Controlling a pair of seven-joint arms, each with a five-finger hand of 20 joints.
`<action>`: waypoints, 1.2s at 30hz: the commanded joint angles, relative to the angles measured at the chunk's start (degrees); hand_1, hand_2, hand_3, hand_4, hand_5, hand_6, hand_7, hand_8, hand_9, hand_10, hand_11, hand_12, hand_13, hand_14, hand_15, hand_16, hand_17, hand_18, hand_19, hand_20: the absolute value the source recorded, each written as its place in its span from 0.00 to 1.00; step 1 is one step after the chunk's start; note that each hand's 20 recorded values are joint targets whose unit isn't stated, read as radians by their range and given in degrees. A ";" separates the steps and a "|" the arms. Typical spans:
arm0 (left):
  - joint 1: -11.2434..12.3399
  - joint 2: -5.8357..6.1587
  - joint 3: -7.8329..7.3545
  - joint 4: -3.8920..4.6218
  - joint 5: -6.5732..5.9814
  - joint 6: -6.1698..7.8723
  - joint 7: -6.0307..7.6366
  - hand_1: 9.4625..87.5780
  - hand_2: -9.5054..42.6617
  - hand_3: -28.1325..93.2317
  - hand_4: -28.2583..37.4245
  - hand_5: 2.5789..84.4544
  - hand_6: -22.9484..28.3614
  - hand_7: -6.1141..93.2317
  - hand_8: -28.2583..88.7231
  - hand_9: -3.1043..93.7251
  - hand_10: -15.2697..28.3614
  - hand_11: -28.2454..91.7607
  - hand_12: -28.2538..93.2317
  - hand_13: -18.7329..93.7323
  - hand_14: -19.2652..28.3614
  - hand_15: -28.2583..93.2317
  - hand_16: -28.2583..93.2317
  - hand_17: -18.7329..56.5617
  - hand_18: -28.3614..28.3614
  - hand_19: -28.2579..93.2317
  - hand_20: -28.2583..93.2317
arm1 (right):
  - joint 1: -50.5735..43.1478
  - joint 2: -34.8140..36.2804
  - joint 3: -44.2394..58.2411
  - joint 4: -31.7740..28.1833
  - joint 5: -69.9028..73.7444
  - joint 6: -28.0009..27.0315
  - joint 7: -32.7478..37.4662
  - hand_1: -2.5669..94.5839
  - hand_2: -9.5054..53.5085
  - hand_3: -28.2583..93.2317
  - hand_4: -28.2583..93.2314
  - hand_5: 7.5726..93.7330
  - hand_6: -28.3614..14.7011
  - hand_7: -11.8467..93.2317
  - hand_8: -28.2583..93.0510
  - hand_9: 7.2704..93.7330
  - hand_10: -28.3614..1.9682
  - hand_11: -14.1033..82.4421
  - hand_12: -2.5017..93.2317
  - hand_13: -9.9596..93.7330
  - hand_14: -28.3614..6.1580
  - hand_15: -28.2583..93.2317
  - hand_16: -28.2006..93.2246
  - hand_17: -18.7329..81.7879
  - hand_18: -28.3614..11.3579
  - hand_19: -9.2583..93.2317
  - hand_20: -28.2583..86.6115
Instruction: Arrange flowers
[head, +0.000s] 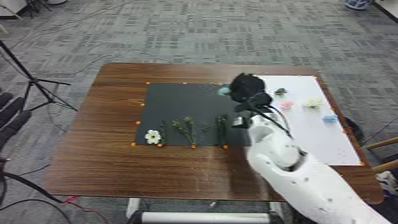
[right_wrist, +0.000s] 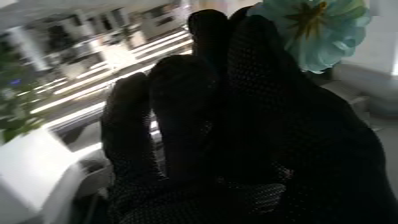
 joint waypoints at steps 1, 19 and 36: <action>-1.02 0.66 0.59 0.39 3.22 -1.36 -2.01 0.22 0.62 0.64 0.00 0.45 0.63 0.13 0.19 0.38 0.68 0.34 0.33 0.39 0.70 0.43 0.20 0.19 0.73 0.44 0.32 | 11.03 -6.41 -10.74 5.52 4.51 -3.06 -3.54 0.66 0.00 0.80 0.00 0.87 0.65 0.32 0.29 0.90 0.63 0.19 0.33 0.83 0.62 0.73 0.52 0.55 0.11 0.91 0.57; -6.07 2.40 5.99 1.92 3.03 -2.13 -0.05 0.21 0.60 0.68 0.00 0.46 0.62 0.13 0.19 0.39 0.65 0.33 0.33 0.39 0.69 0.43 0.20 0.19 0.74 0.44 0.32 | 15.68 -16.71 -20.39 17.60 5.67 -4.56 -2.28 0.63 0.00 0.82 0.00 0.86 0.66 0.36 0.29 0.90 0.64 0.19 0.33 0.83 0.62 0.74 0.51 0.55 0.11 0.91 0.57; -9.66 3.94 8.84 2.79 3.78 -2.84 -1.23 0.18 0.56 0.75 0.00 0.45 0.63 0.13 0.19 0.39 0.67 0.34 0.33 0.39 0.69 0.43 0.20 0.19 0.73 0.44 0.32 | 16.82 -17.85 -23.40 21.00 3.37 -2.53 2.27 0.63 0.00 0.82 0.00 0.85 0.66 0.37 0.27 0.90 0.65 0.19 0.33 0.84 0.62 0.74 0.50 0.55 0.11 0.91 0.56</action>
